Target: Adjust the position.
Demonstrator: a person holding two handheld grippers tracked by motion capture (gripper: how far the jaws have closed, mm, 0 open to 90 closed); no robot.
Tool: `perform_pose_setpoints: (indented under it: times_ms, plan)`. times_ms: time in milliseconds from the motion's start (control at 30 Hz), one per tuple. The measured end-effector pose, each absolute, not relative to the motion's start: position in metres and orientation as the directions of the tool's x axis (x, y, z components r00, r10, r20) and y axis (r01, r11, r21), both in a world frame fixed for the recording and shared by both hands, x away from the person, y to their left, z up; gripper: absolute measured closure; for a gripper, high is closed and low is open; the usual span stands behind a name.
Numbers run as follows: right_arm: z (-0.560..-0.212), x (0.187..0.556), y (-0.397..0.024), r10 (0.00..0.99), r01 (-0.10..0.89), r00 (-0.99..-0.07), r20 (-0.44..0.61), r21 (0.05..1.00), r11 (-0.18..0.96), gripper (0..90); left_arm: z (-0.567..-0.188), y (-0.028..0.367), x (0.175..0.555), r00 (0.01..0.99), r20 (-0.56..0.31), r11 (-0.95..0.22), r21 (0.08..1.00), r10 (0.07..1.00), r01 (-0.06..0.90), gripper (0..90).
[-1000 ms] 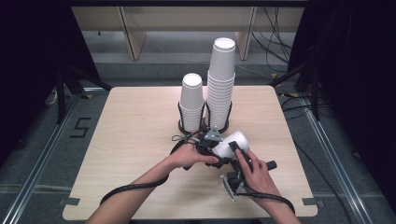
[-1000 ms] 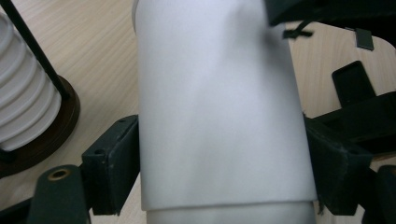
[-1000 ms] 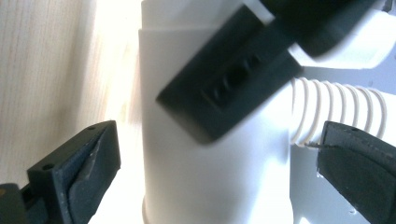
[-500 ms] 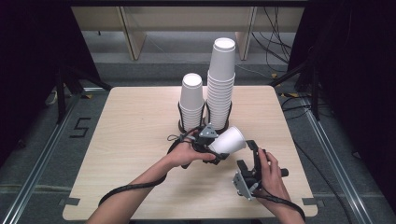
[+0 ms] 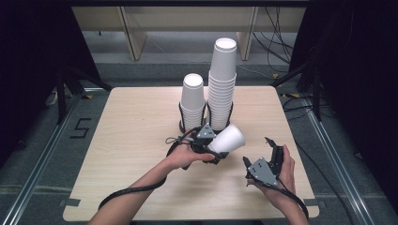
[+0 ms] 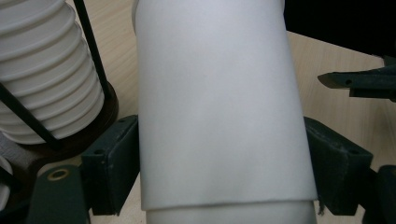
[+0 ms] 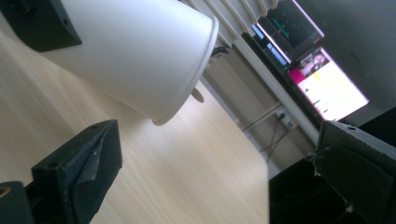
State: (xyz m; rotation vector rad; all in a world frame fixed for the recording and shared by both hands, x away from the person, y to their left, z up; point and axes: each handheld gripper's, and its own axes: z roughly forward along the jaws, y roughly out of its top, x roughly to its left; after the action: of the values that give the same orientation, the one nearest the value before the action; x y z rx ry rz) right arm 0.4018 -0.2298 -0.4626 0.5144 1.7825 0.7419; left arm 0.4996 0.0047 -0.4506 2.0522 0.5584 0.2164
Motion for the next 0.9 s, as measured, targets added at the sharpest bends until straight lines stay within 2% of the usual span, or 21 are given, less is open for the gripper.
perform_pose_setpoints:
  times_ms: [100,167,367,533,567,667,900]
  plan:
    - [-0.463,0.406,-0.232,0.755,0.032,-0.339,-0.561,0.796,0.605,2.0,-0.452,0.007,0.499,0.871,-0.067,-0.415,0.86,0.486,0.298,20.4]
    - [-0.463,0.408,-0.234,0.832,0.084,-0.356,-0.425,0.872,0.482,1.8,-0.453,0.007,0.5,0.867,-0.067,-0.402,0.867,0.493,0.295,20.4]
    - [-0.462,0.413,-0.238,0.908,0.166,-0.377,-0.181,0.951,0.259,1.8,-0.453,0.008,0.501,0.861,-0.068,-0.388,0.873,0.503,0.296,20.4]
    - [-0.463,0.418,-0.236,0.918,0.21,-0.397,0.001,0.974,0.09,1.8,-0.453,0.008,0.5,0.859,-0.056,-0.397,0.87,0.51,0.292,20.4]
    - [-0.462,0.419,-0.236,0.908,0.245,-0.412,0.081,0.969,0.025,1.8,-0.453,0.008,0.499,0.857,-0.054,-0.395,0.871,0.512,0.291,20.4]
    - [-0.464,0.422,-0.235,0.89,0.287,-0.411,0.197,0.955,-0.079,1.7,-0.454,0.007,0.5,0.858,-0.059,-0.384,0.877,0.51,0.288,20.4]
    - [-0.468,0.428,-0.228,0.829,0.377,-0.388,0.402,0.89,-0.255,0.9,-0.455,0.004,0.498,0.852,-0.062,-0.374,0.88,0.52,0.292,20.4]
